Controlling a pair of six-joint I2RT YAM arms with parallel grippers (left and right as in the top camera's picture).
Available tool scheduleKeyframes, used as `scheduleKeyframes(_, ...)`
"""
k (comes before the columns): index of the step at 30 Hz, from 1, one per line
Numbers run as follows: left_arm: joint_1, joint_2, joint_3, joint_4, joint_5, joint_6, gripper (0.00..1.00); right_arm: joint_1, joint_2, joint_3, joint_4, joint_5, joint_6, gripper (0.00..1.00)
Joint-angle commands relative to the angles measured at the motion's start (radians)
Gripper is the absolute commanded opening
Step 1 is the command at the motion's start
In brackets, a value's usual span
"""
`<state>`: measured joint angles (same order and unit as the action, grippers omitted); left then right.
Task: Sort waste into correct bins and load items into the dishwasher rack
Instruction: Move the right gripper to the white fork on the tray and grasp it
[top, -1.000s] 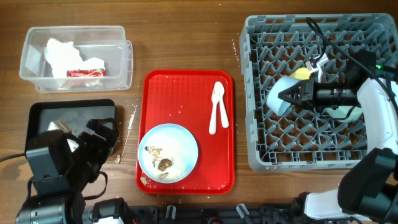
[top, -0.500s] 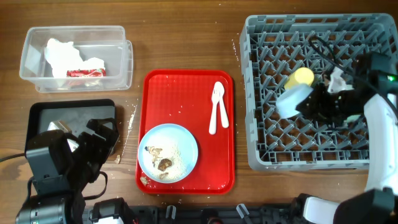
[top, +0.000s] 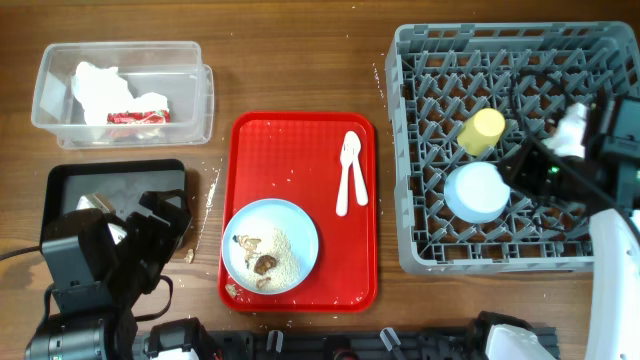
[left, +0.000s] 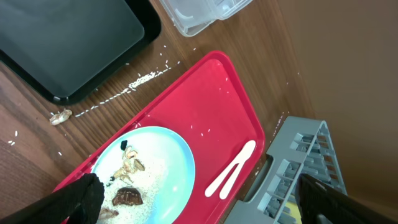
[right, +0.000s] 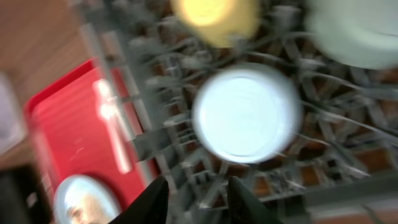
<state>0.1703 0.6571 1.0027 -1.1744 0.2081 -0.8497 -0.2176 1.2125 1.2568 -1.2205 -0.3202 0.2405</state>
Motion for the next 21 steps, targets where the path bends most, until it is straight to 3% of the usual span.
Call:
scheduleKeyframes(1, 0.002, -0.002, 0.0, 0.003, 0.01, 0.008, 1.0, 0.145, 0.001, -0.006, 0.026, -0.133, -0.069, 0.41)
scheduleKeyframes(3, 0.002, -0.002, 0.0, 0.003, 0.01, 0.008, 1.0, 0.255, 0.001, -0.006, 0.059, -0.124, -0.045, 0.47)
scheduleKeyframes(8, 0.002, -0.002, 0.0, 0.003, 0.01, 0.008, 1.0, 0.586, 0.045, 0.008, 0.242, -0.018, 0.115, 0.75)
scheduleKeyframes(12, 0.002, -0.002, 0.0, 0.003, 0.01, 0.008, 1.0, 0.742, 0.234, 0.153, 0.158, 0.016, 0.158, 0.76)
scheduleKeyframes(16, 0.002, -0.002, 0.0, 0.003, 0.01, 0.008, 1.0, 0.835, 0.52, 0.324, -0.018, 0.18, 0.216, 0.79)
scheduleKeyframes(21, 0.002, -0.002, 0.0, 0.003, 0.01, 0.008, 1.0, 0.866, 0.725, 0.349, 0.086, 0.271, 0.31, 0.81)
